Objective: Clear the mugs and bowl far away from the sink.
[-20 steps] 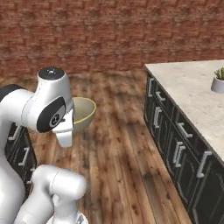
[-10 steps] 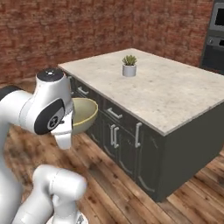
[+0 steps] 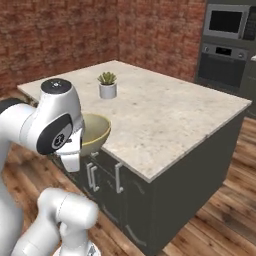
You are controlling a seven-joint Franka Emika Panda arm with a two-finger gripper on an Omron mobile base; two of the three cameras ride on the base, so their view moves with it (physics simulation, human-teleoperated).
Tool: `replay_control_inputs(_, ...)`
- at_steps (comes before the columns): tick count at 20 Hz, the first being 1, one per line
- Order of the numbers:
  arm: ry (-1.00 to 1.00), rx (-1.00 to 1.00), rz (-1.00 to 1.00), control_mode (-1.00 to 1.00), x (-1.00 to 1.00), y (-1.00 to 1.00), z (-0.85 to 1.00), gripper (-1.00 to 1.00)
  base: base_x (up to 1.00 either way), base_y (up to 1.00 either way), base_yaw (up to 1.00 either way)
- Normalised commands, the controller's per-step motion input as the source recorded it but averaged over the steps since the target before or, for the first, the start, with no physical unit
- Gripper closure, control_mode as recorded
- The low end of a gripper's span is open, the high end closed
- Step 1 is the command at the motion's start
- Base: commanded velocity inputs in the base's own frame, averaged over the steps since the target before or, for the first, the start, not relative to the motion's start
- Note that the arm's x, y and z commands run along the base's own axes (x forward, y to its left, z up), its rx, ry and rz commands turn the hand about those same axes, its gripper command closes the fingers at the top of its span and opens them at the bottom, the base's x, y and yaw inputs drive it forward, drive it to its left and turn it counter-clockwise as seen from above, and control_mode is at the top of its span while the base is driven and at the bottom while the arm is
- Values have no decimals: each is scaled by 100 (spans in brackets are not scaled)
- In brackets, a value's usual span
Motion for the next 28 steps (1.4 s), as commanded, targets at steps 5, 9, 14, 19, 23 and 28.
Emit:
replay_control_inputs(5,0,0,0,100,0,0,0,100,100,-21,-23)
replay_control_inputs(9,0,0,0,100,0,0,0,100,100,-1,-23)
replay_control_inputs(14,0,0,0,100,0,0,0,100,100,0,-21)
replay_control_inputs(19,0,-4,-5,-100,20,0,-10,100,80,0,-18)
replay_control_inputs(23,0,-20,-23,-100,100,17,-56,100,0,0,0)
replay_control_inputs(28,1,-12,-4,-100,100,4,-57,100,0,0,0)
